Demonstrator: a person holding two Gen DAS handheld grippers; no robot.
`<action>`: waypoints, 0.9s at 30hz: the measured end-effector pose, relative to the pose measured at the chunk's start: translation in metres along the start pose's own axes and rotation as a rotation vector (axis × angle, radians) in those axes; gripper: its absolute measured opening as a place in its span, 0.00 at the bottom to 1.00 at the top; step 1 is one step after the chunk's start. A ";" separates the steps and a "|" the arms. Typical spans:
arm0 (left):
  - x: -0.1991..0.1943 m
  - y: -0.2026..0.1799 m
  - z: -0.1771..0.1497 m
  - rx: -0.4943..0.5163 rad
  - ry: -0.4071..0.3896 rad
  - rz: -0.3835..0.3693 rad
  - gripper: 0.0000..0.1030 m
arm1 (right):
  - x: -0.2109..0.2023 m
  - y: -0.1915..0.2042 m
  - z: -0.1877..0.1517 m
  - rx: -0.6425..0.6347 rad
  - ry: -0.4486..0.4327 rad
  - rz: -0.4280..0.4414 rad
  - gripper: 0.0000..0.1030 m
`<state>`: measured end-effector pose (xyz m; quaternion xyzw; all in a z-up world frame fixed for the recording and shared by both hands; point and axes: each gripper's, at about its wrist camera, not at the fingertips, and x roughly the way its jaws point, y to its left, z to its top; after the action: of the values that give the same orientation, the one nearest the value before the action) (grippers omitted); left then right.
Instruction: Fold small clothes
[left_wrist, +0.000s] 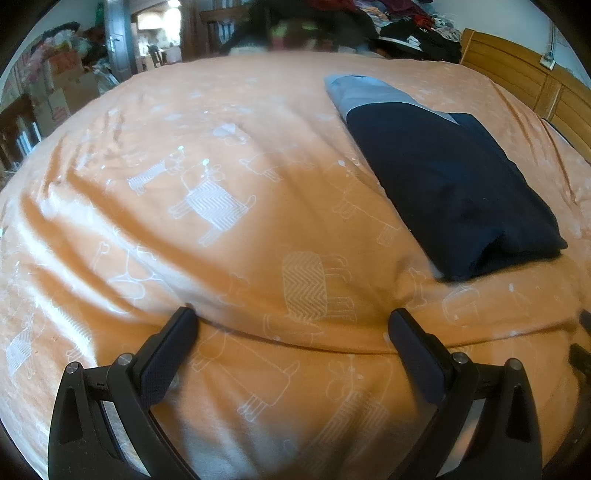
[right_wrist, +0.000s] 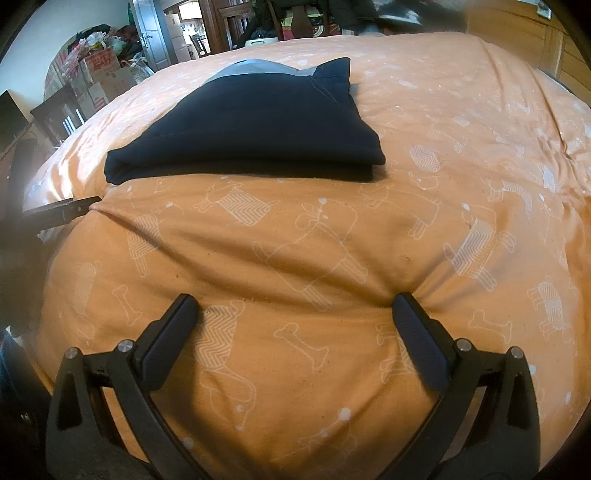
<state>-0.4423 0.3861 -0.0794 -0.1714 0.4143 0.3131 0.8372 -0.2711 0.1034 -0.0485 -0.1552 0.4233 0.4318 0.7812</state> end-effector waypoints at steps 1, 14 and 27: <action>0.000 0.000 0.000 -0.001 0.000 0.001 1.00 | 0.000 0.000 0.000 -0.001 0.000 0.000 1.00; -0.001 -0.002 -0.002 0.037 0.002 0.011 1.00 | 0.000 0.001 0.001 -0.006 -0.001 -0.005 1.00; 0.000 -0.002 -0.002 0.036 0.003 0.010 1.00 | 0.000 0.001 0.001 -0.007 -0.001 -0.006 1.00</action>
<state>-0.4420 0.3832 -0.0802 -0.1546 0.4219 0.3094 0.8381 -0.2714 0.1047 -0.0481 -0.1587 0.4210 0.4311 0.7822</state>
